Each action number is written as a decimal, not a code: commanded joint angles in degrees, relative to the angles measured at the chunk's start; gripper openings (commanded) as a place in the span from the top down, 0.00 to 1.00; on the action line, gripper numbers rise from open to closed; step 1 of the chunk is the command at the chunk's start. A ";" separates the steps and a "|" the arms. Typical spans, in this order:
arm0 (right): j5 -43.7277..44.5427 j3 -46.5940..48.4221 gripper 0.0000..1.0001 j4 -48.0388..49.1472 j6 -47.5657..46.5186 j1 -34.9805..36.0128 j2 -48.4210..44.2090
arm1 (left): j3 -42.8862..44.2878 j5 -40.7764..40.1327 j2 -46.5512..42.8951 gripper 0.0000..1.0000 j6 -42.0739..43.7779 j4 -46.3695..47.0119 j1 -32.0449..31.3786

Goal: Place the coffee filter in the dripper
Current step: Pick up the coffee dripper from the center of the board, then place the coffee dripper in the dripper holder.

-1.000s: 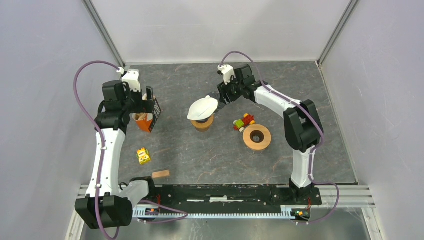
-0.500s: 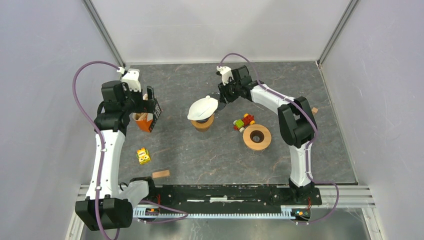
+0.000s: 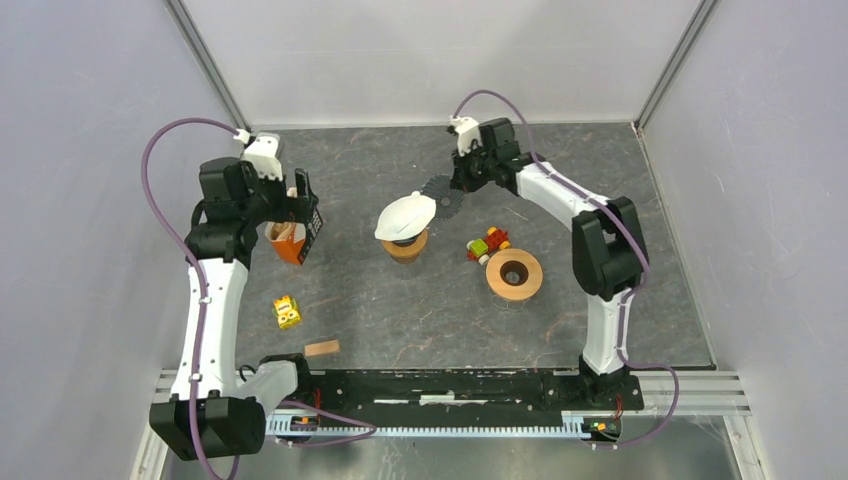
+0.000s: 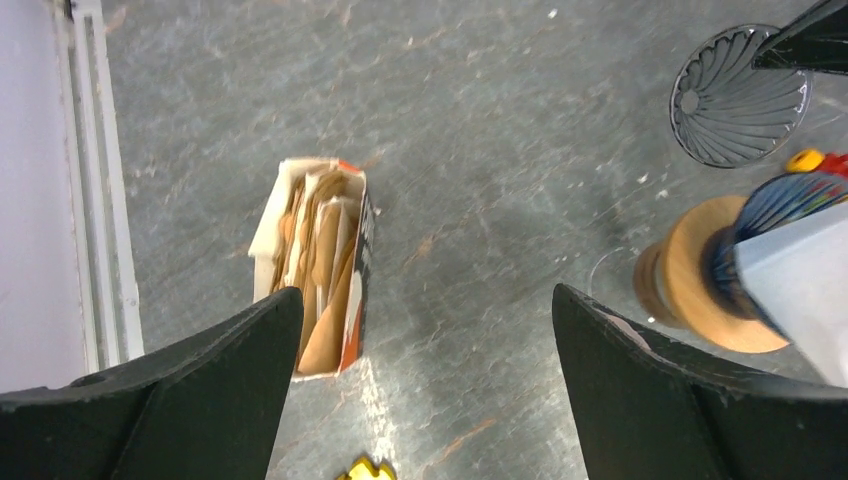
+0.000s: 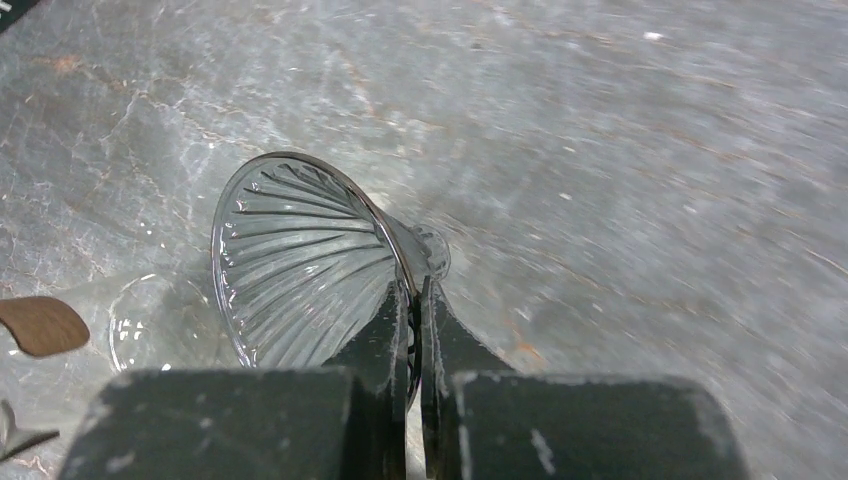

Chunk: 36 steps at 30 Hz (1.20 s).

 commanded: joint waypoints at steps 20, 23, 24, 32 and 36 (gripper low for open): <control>-19.81 -26.06 1.00 -18.91 -8.27 -20.06 -48.34 | 29.61 -3.93 19.24 0.01 6.00 -5.13 -43.18; -23.78 -29.57 1.00 -20.09 -8.53 -21.19 -50.71 | 32.31 -4.80 23.77 0.01 5.63 -2.96 -46.53; -24.10 -30.71 1.00 -20.48 -8.75 -21.38 -51.23 | 33.43 -4.73 25.42 0.01 4.97 -2.41 -47.45; -26.17 -34.26 1.00 -25.74 -12.59 -21.92 -51.81 | 37.13 -4.70 32.66 0.02 1.83 0.30 -53.70; -26.55 -35.53 1.00 -26.06 -12.56 -21.90 -51.59 | 36.14 -5.60 34.49 0.03 0.69 1.57 -55.69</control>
